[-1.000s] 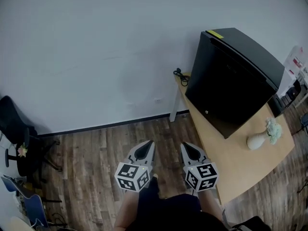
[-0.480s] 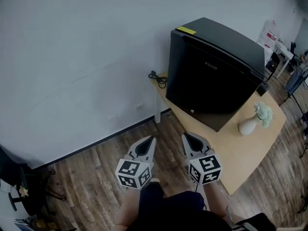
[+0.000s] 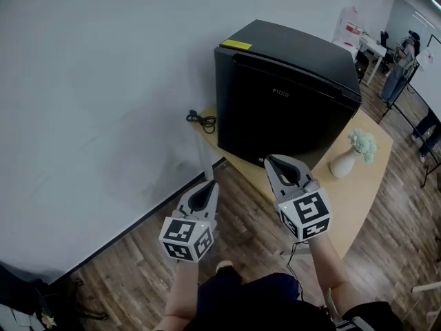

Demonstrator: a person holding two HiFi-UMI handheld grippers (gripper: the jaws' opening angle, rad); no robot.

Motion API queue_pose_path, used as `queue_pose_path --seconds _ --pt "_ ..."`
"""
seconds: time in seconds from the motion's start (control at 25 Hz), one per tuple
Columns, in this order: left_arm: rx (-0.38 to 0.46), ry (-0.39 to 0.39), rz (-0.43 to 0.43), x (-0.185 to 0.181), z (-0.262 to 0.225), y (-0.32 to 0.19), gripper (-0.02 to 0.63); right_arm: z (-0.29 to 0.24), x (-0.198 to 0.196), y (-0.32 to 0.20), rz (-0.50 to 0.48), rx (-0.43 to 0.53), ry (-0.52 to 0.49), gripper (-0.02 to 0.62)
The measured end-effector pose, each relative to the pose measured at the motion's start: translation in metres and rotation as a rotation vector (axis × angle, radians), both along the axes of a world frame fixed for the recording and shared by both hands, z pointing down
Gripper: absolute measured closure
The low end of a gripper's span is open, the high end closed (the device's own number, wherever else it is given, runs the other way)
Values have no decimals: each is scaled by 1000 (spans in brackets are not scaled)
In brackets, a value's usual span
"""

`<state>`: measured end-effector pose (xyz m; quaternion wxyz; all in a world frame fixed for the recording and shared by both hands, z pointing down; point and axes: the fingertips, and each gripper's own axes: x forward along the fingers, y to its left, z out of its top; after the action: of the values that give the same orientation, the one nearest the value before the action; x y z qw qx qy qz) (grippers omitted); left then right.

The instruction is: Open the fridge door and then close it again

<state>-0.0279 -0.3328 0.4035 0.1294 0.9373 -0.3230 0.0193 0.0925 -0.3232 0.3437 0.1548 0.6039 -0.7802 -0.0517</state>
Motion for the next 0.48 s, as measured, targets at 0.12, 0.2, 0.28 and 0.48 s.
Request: queue_pose_path --seconds 0.12,0.2,0.28,0.48 --pt "23 14 44 9 -12 -16 600 -20 11 -15 25 14 76 603" --pt "37 20 65 14 -18 -26 600 -33 17 -26 36 20 125 601" --pt "47 25 82 19 -23 -34 600 -47 23 -36 46 30 170 601" --pt "63 40 99 25 -31 -51 600 -77 33 -62 57 29 298 475"
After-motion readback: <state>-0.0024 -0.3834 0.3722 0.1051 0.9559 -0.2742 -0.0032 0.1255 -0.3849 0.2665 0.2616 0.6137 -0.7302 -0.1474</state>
